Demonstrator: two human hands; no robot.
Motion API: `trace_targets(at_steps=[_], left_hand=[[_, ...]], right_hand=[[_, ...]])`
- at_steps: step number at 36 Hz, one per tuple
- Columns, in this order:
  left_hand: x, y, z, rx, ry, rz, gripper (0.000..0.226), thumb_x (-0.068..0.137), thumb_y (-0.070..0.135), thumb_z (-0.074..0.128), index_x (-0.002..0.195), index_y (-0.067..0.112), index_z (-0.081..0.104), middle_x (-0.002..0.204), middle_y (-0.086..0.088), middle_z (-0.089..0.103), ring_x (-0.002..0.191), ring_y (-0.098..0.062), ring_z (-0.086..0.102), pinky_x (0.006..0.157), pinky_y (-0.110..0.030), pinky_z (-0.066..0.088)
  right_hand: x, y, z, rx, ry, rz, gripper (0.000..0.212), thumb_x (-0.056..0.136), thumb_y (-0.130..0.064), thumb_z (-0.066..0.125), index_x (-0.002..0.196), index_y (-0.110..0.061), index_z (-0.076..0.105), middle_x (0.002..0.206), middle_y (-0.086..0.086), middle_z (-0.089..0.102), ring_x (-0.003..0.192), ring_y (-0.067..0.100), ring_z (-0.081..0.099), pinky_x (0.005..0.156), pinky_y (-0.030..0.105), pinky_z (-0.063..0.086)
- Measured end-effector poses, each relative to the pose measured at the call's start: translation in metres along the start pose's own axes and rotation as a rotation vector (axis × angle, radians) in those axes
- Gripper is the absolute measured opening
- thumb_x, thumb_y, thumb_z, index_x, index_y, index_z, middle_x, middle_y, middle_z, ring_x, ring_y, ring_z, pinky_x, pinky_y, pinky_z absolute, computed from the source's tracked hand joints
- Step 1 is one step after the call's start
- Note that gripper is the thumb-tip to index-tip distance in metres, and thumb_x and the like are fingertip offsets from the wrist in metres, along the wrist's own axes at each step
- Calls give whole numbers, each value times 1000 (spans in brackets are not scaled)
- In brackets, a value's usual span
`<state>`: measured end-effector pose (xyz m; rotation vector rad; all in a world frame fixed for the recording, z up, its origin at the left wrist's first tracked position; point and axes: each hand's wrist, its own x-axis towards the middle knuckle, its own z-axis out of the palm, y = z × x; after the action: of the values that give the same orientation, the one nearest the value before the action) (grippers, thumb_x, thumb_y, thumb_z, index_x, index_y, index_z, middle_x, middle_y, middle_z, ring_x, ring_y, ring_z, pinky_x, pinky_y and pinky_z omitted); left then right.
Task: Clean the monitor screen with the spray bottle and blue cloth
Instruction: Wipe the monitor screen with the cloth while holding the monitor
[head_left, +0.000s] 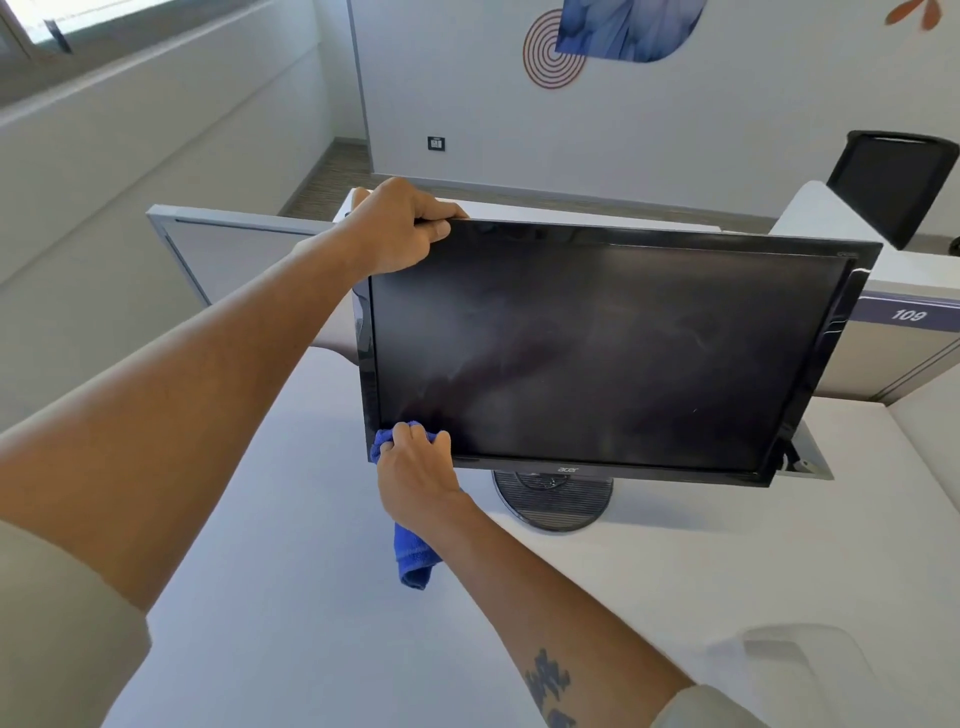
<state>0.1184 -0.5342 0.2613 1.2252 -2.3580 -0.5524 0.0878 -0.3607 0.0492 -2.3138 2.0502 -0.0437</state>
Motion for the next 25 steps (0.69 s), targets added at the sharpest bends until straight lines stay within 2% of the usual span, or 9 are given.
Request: trace_targets(at_steps=[3, 8, 11, 14, 17, 20, 23, 25], left_hand=[[0, -1, 0, -11, 2, -1, 34, 112, 24, 59, 135, 41, 76, 129, 17, 76, 135, -25, 53, 129, -40, 24], [4, 1, 4, -9, 0, -3, 34, 113, 23, 58, 139, 38, 75, 141, 12, 74, 139, -29, 47, 110, -29, 20], [6, 4, 6, 3, -7, 12, 35, 113, 21, 56, 140, 35, 74, 141, 9, 74, 138, -30, 49, 108, -31, 17], [5, 6, 7, 8, -6, 29, 35, 114, 20, 55, 139, 33, 75, 135, 7, 77, 135, -28, 53, 108, -31, 14], [2, 1, 5, -7, -5, 12, 35, 114, 21, 56, 141, 31, 75, 135, 7, 77, 135, -25, 54, 109, -28, 13], [2, 0, 5, 6, -12, 13, 35, 114, 23, 55, 142, 33, 74, 138, 9, 76, 137, -25, 54, 107, -27, 16], [5, 1, 6, 25, -26, 19, 36, 114, 25, 54, 143, 38, 72, 139, 13, 75, 139, -29, 51, 109, -32, 18], [7, 1, 6, 34, -31, 24, 36, 114, 25, 54, 142, 39, 72, 141, 13, 74, 140, -31, 50, 111, -33, 19]], right_hand=[[0, 3, -3, -55, 7, -45, 25, 103, -14, 53, 121, -10, 69, 122, 9, 58, 112, 26, 54, 95, 46, 46], [0, 10, -8, -104, 31, -137, 22, 102, -15, 53, 118, -13, 69, 122, 7, 56, 110, 26, 52, 92, 44, 42], [-10, 7, 2, -206, -30, -247, 23, 105, -20, 53, 120, -19, 70, 130, 4, 52, 119, 25, 51, 96, 45, 48], [-20, -4, 15, -233, -87, -215, 21, 106, -21, 54, 119, -19, 69, 132, 6, 52, 119, 27, 52, 90, 47, 52], [-25, -13, 22, -181, -106, -209, 21, 105, -18, 54, 120, -16, 69, 131, 10, 53, 118, 29, 54, 84, 43, 53], [-28, -16, 28, -86, -124, -258, 22, 103, -12, 54, 121, -12, 69, 129, 13, 54, 116, 30, 55, 91, 38, 52], [-30, -14, 28, 153, -209, -266, 22, 98, 1, 59, 116, -5, 70, 129, 18, 50, 115, 35, 51, 88, 40, 45], [-32, -11, 29, 329, -253, -215, 18, 95, 8, 62, 109, 0, 69, 128, 18, 48, 116, 37, 50, 91, 42, 48]])
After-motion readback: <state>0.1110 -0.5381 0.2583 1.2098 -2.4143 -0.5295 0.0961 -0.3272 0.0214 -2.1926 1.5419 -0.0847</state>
